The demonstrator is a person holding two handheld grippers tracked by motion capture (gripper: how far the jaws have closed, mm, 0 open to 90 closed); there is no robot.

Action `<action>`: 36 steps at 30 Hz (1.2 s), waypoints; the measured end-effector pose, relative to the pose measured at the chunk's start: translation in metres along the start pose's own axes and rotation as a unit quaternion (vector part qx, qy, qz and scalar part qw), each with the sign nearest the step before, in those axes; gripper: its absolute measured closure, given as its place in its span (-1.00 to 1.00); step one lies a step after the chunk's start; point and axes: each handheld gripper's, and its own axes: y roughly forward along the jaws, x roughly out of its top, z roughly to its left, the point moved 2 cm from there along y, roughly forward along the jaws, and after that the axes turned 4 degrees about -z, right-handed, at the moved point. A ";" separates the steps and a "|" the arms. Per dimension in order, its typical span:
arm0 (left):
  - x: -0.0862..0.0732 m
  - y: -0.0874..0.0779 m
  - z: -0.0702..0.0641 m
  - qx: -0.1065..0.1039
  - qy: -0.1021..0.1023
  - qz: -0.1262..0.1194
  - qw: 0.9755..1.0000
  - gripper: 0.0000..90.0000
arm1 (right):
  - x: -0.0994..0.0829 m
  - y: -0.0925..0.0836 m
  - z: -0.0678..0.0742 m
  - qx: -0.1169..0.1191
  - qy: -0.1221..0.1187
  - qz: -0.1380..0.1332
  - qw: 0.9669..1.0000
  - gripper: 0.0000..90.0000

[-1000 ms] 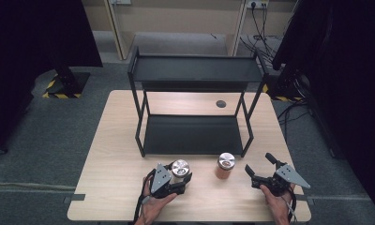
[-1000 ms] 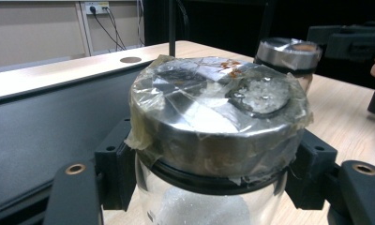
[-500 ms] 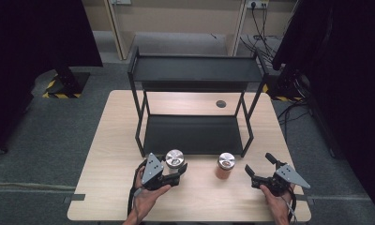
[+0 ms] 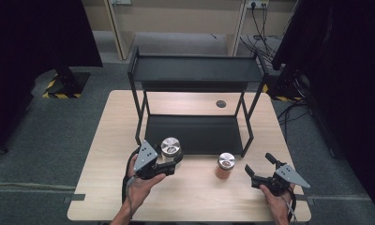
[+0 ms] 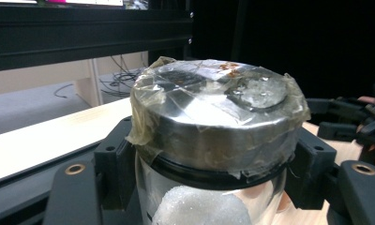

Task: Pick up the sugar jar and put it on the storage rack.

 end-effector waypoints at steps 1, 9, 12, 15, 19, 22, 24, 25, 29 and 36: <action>0.003 0.000 0.001 -0.002 0.000 -0.001 1.000 -0.30 | 0.000 0.000 0.000 0.000 0.000 0.000 1.000 -0.99; 0.032 0.005 0.008 -0.004 0.018 0.003 1.000 -0.30 | 0.000 0.000 0.000 0.000 0.000 0.000 1.000 -0.99; 0.044 0.008 0.013 -0.012 0.020 0.002 1.000 -0.30 | 0.000 0.000 0.000 0.000 0.001 0.000 1.000 -0.99; 0.057 0.011 0.017 -0.017 0.023 0.002 1.000 -0.30 | 0.000 0.000 0.000 0.000 0.001 0.000 1.000 -0.99; 0.076 0.013 0.021 -0.020 0.025 0.003 0.999 -0.30 | 0.000 0.000 -0.001 0.001 0.002 0.000 1.000 -0.99; 0.093 0.013 0.026 -0.022 0.021 0.000 1.000 -0.30 | 0.000 0.000 0.000 0.001 0.001 0.000 1.000 -0.99; 0.100 0.013 0.027 -0.021 0.022 0.000 1.000 -0.30 | 0.000 0.000 0.000 0.001 0.001 -0.001 1.000 -0.99; 0.105 0.013 0.028 -0.020 0.022 0.000 1.000 -0.30 | 0.000 0.000 0.000 0.001 0.002 -0.001 1.000 -0.99; 0.126 0.013 0.034 -0.021 0.016 0.000 1.000 -0.30 | 0.000 0.000 0.000 0.001 0.002 0.000 1.000 -0.99; 0.164 0.016 0.038 -0.004 0.031 0.004 1.000 -0.30 | 0.000 0.000 -0.001 0.001 0.002 -0.001 1.000 -0.99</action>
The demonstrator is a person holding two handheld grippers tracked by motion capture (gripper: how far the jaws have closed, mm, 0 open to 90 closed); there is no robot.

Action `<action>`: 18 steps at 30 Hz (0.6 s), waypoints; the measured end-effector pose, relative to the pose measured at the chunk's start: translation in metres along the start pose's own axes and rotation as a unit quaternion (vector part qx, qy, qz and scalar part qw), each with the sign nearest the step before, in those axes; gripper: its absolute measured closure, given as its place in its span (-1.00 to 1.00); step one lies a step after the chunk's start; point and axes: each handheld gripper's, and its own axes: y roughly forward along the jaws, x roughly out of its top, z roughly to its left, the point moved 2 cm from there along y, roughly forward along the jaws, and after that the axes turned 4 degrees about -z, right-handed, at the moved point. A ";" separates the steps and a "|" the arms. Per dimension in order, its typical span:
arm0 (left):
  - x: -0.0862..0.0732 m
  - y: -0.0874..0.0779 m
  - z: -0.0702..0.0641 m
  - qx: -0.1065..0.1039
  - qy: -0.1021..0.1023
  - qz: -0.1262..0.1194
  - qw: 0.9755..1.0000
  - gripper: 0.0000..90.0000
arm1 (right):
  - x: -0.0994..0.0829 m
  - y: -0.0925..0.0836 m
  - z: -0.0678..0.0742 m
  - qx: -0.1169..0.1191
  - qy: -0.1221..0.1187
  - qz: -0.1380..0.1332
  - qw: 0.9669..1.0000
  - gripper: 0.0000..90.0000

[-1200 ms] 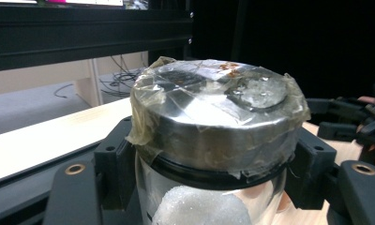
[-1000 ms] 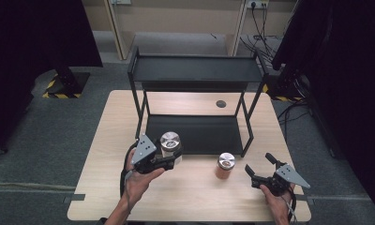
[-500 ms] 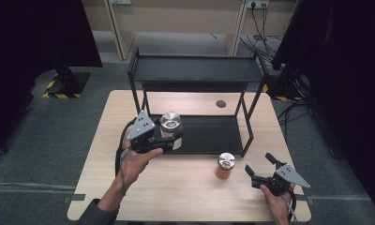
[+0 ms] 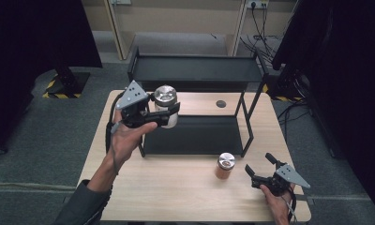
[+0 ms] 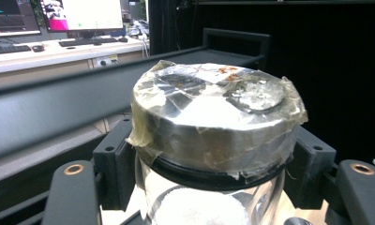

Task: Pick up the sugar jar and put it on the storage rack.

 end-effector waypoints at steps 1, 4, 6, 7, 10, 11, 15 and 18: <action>0.005 0.000 0.001 -0.001 -0.001 0.001 1.000 -0.30 | 0.000 0.000 0.000 0.000 0.000 0.000 1.000 -0.99; 0.018 0.001 0.006 -0.003 -0.007 0.003 1.000 -0.30 | 0.000 0.000 0.000 0.000 0.000 0.000 1.000 -0.99; 0.027 0.003 0.009 -0.001 -0.010 0.006 1.000 -0.30 | 0.000 0.000 0.000 0.000 0.000 0.000 1.000 -0.99; 0.031 0.004 0.010 0.000 -0.012 0.009 1.000 -0.30 | 0.000 0.000 0.000 0.000 0.000 0.000 1.000 -0.99; 0.040 0.006 0.016 0.000 -0.013 0.005 1.000 -0.30 | 0.000 0.000 0.000 -0.001 0.000 0.000 1.000 -0.99; 0.044 0.007 0.016 0.002 -0.016 0.006 1.000 -0.30 | 0.000 0.000 0.000 -0.001 0.001 0.000 1.000 -0.99; 0.057 0.008 0.017 0.011 -0.013 0.006 1.000 -0.30 | 0.000 0.000 0.000 -0.001 0.001 0.000 1.000 -0.99; 0.066 0.009 0.019 0.017 -0.027 0.007 0.999 -0.30 | 0.000 0.000 0.000 -0.001 0.001 0.000 1.000 -0.99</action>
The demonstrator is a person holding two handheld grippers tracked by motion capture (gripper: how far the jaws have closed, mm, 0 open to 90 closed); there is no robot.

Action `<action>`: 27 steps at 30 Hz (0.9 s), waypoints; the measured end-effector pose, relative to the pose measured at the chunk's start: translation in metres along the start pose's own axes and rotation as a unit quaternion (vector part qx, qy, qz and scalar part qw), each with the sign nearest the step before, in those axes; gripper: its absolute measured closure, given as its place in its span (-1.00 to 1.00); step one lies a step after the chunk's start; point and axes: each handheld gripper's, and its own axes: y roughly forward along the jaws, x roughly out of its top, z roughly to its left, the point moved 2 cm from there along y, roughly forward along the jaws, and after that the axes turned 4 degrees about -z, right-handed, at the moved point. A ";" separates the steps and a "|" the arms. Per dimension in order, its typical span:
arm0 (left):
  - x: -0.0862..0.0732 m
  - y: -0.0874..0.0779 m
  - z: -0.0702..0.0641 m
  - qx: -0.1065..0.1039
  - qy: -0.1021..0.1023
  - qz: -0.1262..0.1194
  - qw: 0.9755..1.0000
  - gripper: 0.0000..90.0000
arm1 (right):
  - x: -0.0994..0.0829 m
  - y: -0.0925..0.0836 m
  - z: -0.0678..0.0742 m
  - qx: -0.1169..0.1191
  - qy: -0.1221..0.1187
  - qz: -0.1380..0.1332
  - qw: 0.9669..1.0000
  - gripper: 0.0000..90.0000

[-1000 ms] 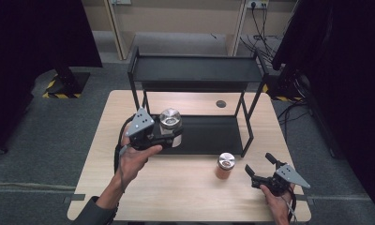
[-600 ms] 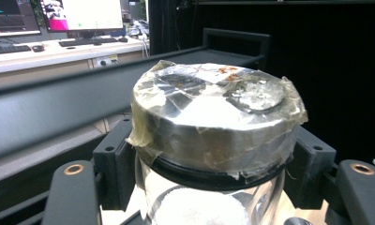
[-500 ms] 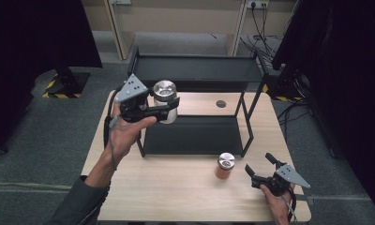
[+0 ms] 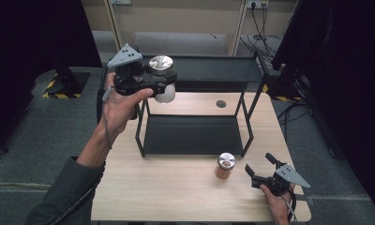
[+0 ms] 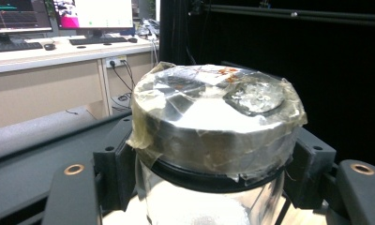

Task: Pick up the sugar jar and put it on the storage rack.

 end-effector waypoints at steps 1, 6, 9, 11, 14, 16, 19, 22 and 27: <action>0.003 0.001 0.000 0.004 0.001 0.000 1.000 -0.30 | 0.000 0.000 0.000 0.000 0.000 0.000 1.000 -0.99; 0.018 0.005 0.000 0.020 0.004 -0.002 1.000 -0.30 | 0.000 0.000 0.000 0.000 0.000 0.000 1.000 -0.99; 0.026 0.009 0.000 0.033 0.006 -0.002 0.999 -0.30 | 0.000 0.000 0.000 0.000 0.000 0.000 1.000 -0.99; 0.028 0.013 0.000 0.042 0.008 0.000 0.999 -0.30 | 0.000 0.000 0.000 0.001 0.000 0.000 1.000 -0.99; 0.030 0.020 0.004 0.043 0.012 -0.002 0.999 -0.30 | 0.000 0.000 0.000 0.001 0.001 0.000 1.000 -0.99; 0.031 0.024 0.003 0.054 0.003 0.001 0.999 -0.30 | 0.000 0.000 0.000 0.001 0.001 0.000 1.000 -0.99; 0.033 0.032 0.004 0.071 0.003 0.005 0.997 -0.30 | 0.000 0.000 0.000 0.000 0.001 -0.001 1.000 -0.99; 0.033 0.039 0.006 0.076 0.005 0.000 0.997 -0.30 | 0.000 0.000 0.000 0.001 0.001 -0.001 1.000 -0.99; 0.034 0.050 0.007 0.094 0.016 0.001 0.995 -0.30 | 0.000 0.000 -0.001 0.000 0.001 -0.003 1.000 -0.99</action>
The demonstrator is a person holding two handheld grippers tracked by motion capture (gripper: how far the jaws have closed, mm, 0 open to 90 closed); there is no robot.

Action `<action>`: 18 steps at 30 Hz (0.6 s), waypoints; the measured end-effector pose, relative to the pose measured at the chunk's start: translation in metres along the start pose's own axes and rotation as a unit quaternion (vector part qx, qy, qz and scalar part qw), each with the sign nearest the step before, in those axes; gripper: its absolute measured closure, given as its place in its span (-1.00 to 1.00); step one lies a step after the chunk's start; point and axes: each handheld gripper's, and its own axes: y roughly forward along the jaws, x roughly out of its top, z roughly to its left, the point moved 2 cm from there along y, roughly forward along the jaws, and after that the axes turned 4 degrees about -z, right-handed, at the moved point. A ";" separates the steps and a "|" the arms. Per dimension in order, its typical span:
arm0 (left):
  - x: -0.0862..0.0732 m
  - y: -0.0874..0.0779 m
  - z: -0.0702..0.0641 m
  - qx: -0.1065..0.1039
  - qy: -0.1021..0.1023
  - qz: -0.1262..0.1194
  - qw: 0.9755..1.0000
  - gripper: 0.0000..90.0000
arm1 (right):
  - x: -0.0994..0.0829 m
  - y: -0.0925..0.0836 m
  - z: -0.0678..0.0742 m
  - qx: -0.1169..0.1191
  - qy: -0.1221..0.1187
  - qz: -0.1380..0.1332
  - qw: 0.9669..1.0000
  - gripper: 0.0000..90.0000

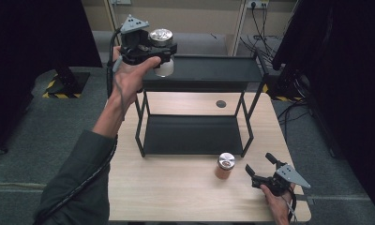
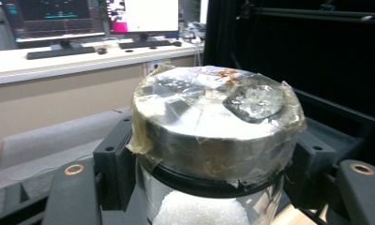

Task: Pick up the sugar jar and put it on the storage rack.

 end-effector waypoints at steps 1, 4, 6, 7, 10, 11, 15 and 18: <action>0.000 0.001 -0.002 0.009 -0.008 0.004 1.000 -0.30 | 0.000 0.000 0.000 0.000 0.000 0.000 1.000 -0.99; -0.002 0.006 -0.001 0.019 -0.013 0.001 1.000 -0.30 | 0.000 0.000 0.000 0.001 0.000 0.000 1.000 -0.99; -0.003 0.010 0.000 0.025 -0.012 0.000 1.000 -0.30 | 0.000 0.000 0.000 0.002 0.000 0.000 1.000 -0.99; -0.004 0.012 -0.001 0.029 -0.012 0.001 1.000 -0.30 | 0.000 0.000 0.000 0.001 -0.001 0.000 1.000 -0.99; -0.007 0.019 -0.001 0.036 -0.013 0.006 0.999 -0.30 | 0.000 0.000 0.000 0.001 0.000 0.000 1.000 -0.99; -0.009 0.021 -0.001 0.038 -0.015 0.005 0.999 -0.30 | 0.000 0.000 0.000 0.001 0.000 0.000 1.000 -0.99; -0.015 0.027 0.000 0.049 -0.021 0.000 0.999 -0.30 | 0.000 0.000 0.000 0.002 0.000 0.000 1.000 -0.99; -0.020 0.031 0.002 0.050 -0.026 -0.003 0.998 -0.30 | 0.000 0.000 0.000 0.001 0.000 0.000 1.000 -0.99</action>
